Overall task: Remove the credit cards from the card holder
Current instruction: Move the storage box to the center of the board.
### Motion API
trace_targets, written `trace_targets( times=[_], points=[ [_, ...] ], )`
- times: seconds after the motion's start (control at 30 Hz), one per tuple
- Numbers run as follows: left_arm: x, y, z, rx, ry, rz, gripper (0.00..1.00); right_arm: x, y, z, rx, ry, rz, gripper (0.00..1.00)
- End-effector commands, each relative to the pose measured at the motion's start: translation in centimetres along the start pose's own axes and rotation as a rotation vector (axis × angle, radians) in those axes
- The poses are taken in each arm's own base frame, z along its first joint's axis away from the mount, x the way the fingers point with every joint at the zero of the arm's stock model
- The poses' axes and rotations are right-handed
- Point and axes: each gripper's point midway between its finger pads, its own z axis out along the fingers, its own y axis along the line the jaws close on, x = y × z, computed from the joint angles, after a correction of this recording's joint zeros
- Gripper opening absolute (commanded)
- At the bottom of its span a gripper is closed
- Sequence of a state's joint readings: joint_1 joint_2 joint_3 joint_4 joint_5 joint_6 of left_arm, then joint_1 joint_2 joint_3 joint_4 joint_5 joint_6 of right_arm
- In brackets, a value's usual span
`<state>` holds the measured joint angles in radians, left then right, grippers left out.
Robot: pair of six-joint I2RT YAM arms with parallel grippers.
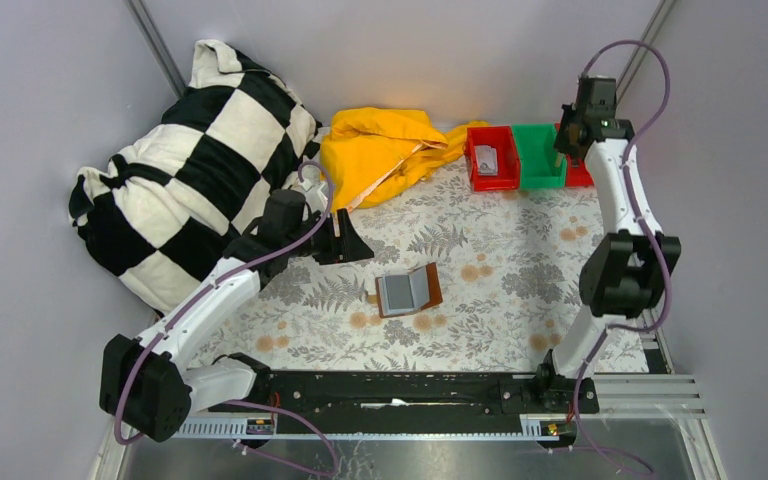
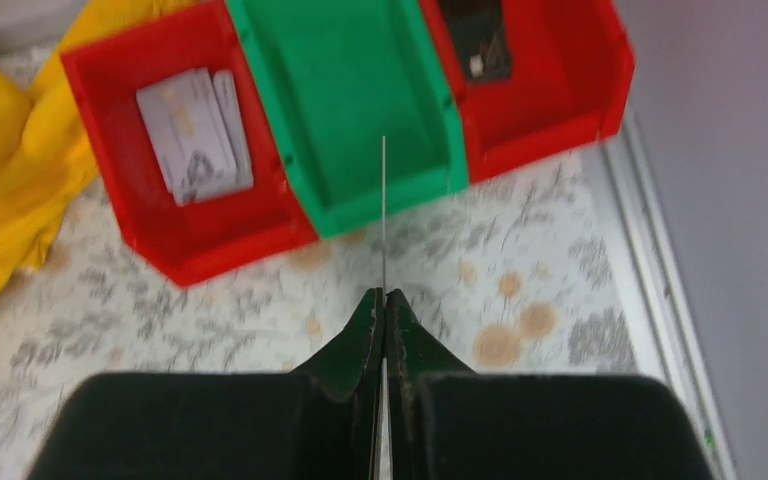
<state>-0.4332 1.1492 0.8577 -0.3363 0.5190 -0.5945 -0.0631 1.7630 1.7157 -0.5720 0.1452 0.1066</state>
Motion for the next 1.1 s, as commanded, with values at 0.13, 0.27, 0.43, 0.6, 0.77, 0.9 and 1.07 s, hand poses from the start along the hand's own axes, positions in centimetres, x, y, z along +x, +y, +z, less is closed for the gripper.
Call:
trace_targets(
  times=[0.13, 0.27, 0.43, 0.6, 0.77, 0.9, 1.07],
  points=[
    [-0.8, -0.1, 0.5, 0.016, -0.010, 0.023, 0.62, -6.9, 0.7, 6.8, -0.066, -0.064, -0.066, 0.00],
    [-0.9, 0.0, 0.7, 0.008, -0.011, 0.014, 0.62, -7.1, 1.3, 9.8, -0.088, -0.065, -0.064, 0.00],
    [-0.8, 0.5, 1.2, -0.006, -0.010, -0.006, 0.62, -4.3, 1.8, 14.0, -0.106, -0.001, -0.069, 0.00],
    [-1.0, 0.6, 1.4, -0.006, -0.012, -0.017, 0.62, -1.3, 1.8, 17.1, -0.102, 0.053, -0.066, 0.00],
    [-0.9, 0.7, 1.5, -0.008, -0.011, -0.017, 0.62, 1.4, 2.3, 17.8, -0.130, 0.119, -0.047, 0.00],
    [-0.9, 0.6, 1.4, -0.006, -0.007, -0.012, 0.62, 3.2, 2.0, 17.2, -0.116, 0.156, -0.020, 0.00],
    [-0.6, 0.6, 1.3, -0.001, -0.006, -0.005, 0.62, 4.4, 2.5, 15.6, -0.151, 0.183, 0.017, 0.00]
  ],
)
